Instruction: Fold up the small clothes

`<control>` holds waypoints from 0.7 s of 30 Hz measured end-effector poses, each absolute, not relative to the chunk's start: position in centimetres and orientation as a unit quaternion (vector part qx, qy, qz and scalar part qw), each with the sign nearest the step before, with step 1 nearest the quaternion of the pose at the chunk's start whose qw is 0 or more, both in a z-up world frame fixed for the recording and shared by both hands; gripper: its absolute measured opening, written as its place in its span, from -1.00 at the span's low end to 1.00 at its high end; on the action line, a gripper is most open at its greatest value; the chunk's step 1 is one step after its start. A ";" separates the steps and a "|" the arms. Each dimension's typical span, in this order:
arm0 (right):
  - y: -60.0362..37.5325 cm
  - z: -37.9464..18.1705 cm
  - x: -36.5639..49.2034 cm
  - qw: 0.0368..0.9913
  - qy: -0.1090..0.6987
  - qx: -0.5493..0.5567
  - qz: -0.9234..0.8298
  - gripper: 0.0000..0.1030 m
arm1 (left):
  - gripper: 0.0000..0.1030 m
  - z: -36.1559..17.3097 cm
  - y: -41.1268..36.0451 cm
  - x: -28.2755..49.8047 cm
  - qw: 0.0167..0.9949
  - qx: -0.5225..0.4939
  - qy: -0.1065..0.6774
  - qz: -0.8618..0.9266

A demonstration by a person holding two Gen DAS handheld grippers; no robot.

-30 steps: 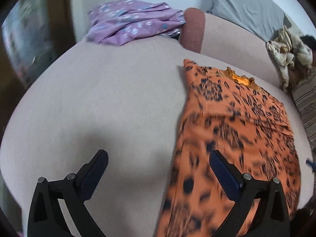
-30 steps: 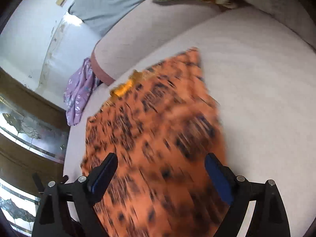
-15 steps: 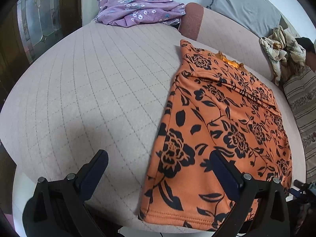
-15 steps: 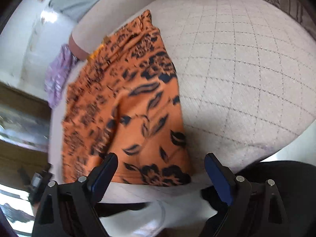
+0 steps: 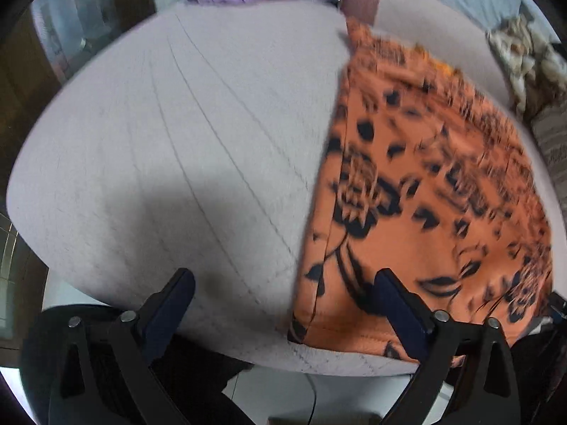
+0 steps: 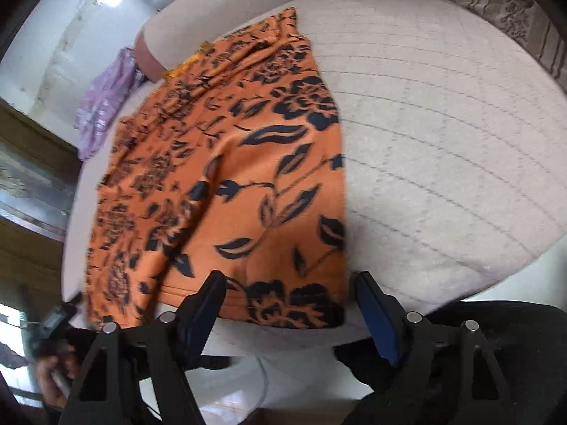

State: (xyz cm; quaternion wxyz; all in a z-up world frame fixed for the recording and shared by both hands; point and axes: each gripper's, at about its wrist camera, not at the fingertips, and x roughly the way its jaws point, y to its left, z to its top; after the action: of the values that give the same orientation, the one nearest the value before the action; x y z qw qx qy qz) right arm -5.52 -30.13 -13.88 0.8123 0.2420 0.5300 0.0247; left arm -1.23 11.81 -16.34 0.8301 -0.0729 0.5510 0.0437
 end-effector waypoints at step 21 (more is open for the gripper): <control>-37.0 -9.5 -7.2 0.821 0.535 0.198 0.021 0.36 | -0.05 -14.0 11.8 -2.3 0.817 -0.108 0.566 0.016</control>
State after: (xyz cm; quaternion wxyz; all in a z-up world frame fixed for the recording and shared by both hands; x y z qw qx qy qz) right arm -7.19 -36.98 -9.46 0.8206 0.1985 0.5355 0.0211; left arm -2.34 11.84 -13.97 0.8174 -0.1082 0.5656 0.0161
